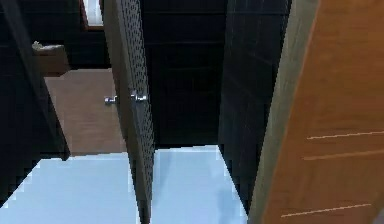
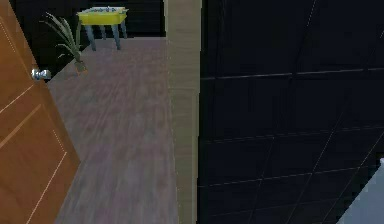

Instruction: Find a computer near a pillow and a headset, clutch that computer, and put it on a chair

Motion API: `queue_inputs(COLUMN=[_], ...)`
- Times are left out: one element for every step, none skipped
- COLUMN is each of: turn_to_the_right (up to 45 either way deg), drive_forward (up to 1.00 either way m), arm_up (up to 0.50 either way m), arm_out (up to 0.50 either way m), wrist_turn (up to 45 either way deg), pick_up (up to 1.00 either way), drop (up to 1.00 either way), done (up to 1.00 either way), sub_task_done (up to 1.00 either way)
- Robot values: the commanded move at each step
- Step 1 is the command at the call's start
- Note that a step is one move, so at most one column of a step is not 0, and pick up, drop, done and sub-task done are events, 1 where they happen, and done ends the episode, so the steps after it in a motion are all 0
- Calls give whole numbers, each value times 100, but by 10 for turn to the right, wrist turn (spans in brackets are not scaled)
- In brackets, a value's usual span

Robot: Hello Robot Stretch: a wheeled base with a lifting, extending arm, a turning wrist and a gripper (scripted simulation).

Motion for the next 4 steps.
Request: queue_inputs(turn_to_the_right=[0,-30,0,450], drive_forward=[5,0,40,0], arm_up=[0,0,0,0], arm_out=[0,0,0,0], wrist_turn=[0,0,0,0], pick_up=[0,0,0,0], drop=[0,0,0,0], done=[0,0,0,0], sub_task_done=[0,0,0,0])
